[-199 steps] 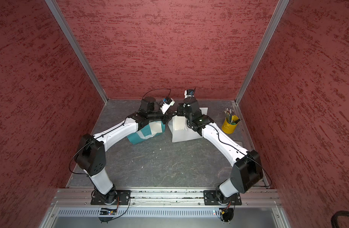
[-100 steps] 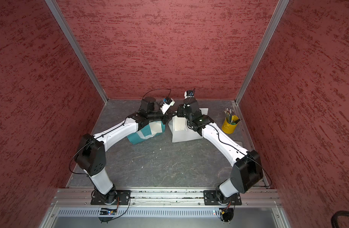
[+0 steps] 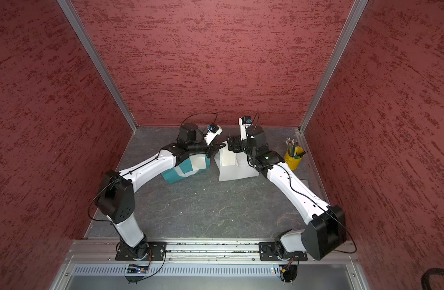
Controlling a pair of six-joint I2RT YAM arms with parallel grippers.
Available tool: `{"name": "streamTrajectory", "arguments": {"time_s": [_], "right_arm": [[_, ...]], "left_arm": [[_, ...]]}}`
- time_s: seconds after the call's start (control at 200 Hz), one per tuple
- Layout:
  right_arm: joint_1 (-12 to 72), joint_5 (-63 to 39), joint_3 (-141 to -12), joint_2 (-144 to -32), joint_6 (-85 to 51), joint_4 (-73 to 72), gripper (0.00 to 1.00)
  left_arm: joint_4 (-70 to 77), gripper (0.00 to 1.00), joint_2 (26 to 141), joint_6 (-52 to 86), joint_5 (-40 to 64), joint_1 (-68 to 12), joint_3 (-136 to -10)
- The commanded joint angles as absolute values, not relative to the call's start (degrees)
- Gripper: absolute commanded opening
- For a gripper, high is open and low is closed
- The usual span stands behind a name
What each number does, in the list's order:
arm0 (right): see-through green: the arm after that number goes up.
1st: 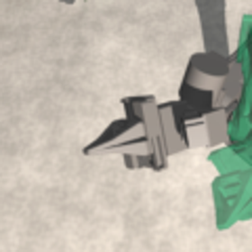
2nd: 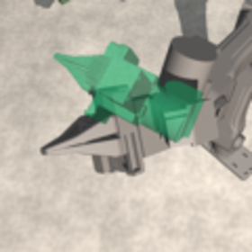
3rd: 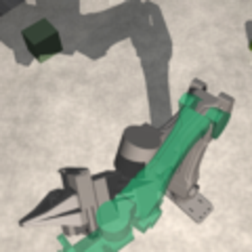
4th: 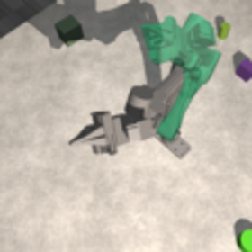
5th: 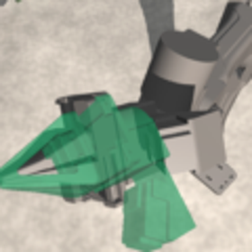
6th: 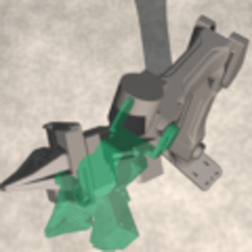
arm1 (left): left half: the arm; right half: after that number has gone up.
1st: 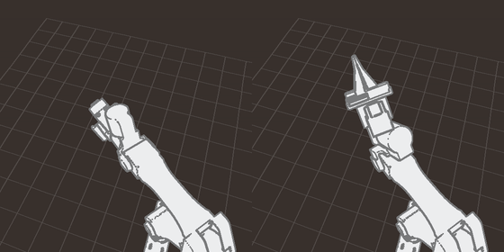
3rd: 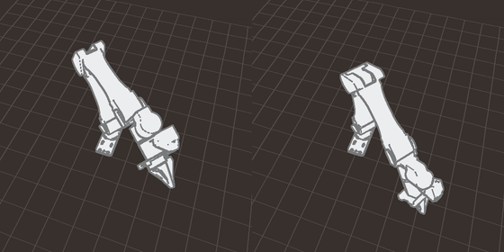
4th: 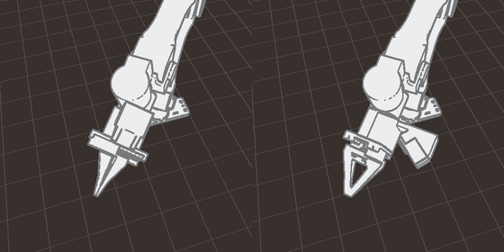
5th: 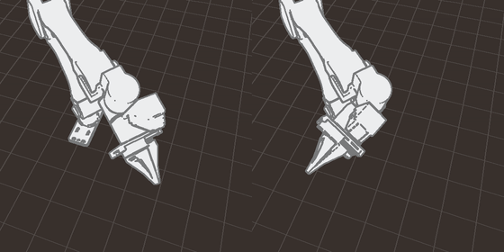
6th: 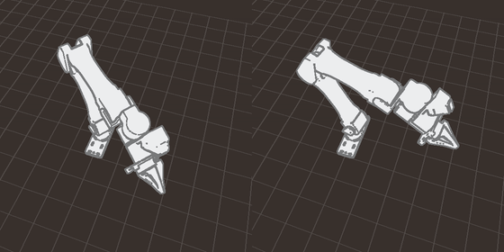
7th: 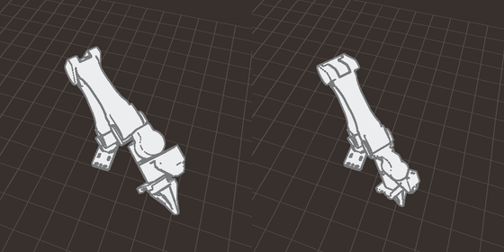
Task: Staple the receipts to the bags
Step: Place the stapler in the takeout bag, then staple the receipt to the takeout bag.
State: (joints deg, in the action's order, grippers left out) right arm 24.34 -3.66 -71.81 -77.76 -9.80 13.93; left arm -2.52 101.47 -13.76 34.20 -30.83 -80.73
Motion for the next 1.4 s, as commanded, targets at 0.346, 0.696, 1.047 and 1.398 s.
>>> {"name": "streamTrajectory", "arguments": {"time_s": [0.346,0.696,1.047,1.398], "right_arm": [[5.94,-55.78,-81.36,-82.18,46.24,29.80,0.87],[6.89,-59.86,-94.09,-94.65,65.19,49.23,0.87],[9.93,-57.33,-97.10,-99.81,63.02,50.24,0.87],[11.47,-51.44,-98.49,-101.90,63.11,52.72,0.83]], "left_arm": [[-5.62,0.00,101.71,-19.69,41.79,-30.14,-81.41],[-4.18,0.00,102.01,-27.75,44.96,-29.42,-80.72],[-7.09,0.00,102.91,-33.04,46.82,-29.36,-82.73],[-7.96,0.00,103.10,-35.49,47.01,-29.45,-82.34]]}}
